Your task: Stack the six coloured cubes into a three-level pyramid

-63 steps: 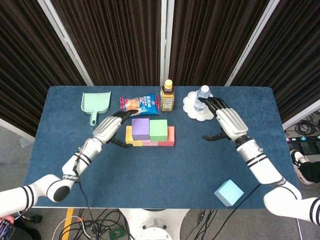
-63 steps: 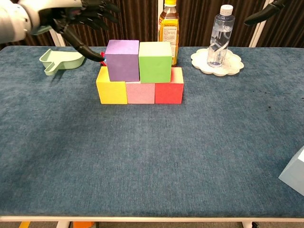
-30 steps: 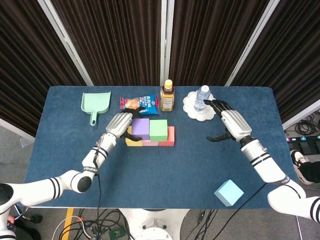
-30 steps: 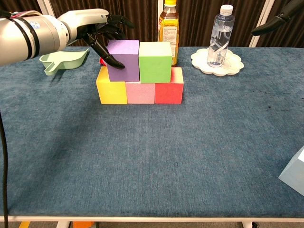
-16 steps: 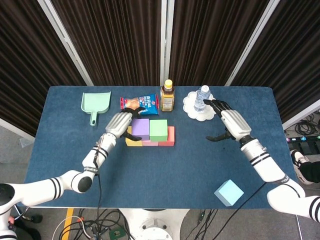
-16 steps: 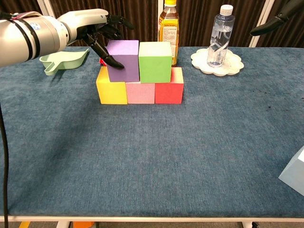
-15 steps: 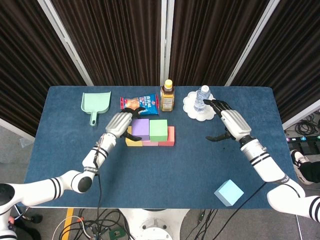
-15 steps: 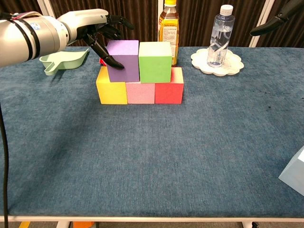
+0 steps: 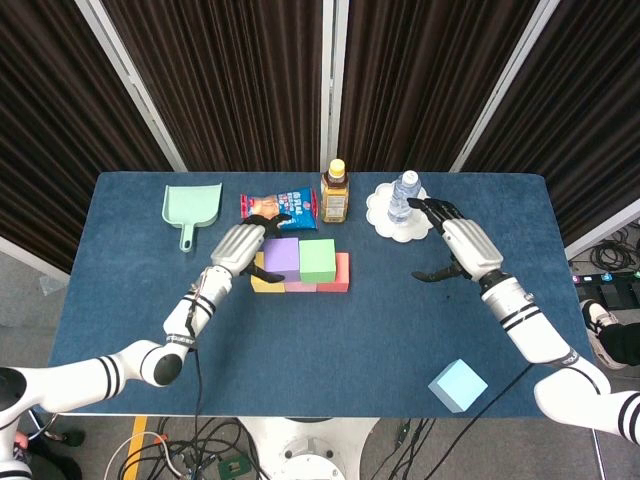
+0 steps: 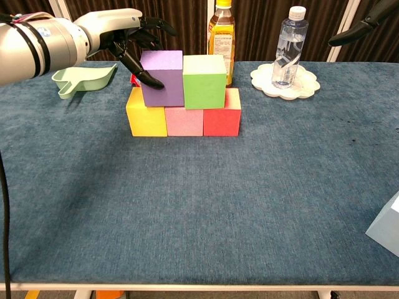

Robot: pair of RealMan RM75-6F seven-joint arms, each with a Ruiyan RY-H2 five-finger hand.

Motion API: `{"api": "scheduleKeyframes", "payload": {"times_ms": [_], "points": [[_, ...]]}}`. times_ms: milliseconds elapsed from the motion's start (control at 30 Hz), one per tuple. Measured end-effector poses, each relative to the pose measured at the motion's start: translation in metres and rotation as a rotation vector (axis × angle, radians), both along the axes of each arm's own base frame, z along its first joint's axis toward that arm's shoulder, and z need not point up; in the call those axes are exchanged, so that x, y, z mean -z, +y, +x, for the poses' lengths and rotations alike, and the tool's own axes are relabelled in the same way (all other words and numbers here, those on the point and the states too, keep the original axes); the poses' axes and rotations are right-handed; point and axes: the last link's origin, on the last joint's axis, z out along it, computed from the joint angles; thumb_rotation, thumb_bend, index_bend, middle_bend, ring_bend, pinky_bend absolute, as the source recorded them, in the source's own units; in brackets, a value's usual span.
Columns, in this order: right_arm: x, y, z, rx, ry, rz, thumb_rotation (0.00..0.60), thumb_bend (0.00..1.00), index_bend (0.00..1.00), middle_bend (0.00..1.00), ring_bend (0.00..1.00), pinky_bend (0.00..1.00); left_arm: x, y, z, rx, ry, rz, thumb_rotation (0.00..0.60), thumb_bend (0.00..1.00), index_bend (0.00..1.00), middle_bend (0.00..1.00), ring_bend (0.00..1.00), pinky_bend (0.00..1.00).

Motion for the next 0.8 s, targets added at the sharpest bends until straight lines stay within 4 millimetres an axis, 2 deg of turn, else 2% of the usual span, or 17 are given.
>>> {"api": "scheduleKeyframes", "payload": {"times_ms": [467, 800], "points": [[0.0013, -0.0006, -0.0001, 0.002, 0.0, 0.003, 0.6, 0.03, 0.0, 0.11, 0.0, 0.0, -0.0018, -0.0028, -0.0064, -0.003, -0.005, -0.001, 0.6, 0.02, 0.13, 0.38, 0.2, 0.11], [0.0015, -0.0001, -0.0004, 0.005, 0.003, 0.003, 0.6, 0.03, 0.0, 0.11, 0.0, 0.0, -0.0012, 0.0023, -0.0069, 0.008, 0.012, -0.009, 0.6, 0.02, 0.13, 0.38, 0.2, 0.11]]}}
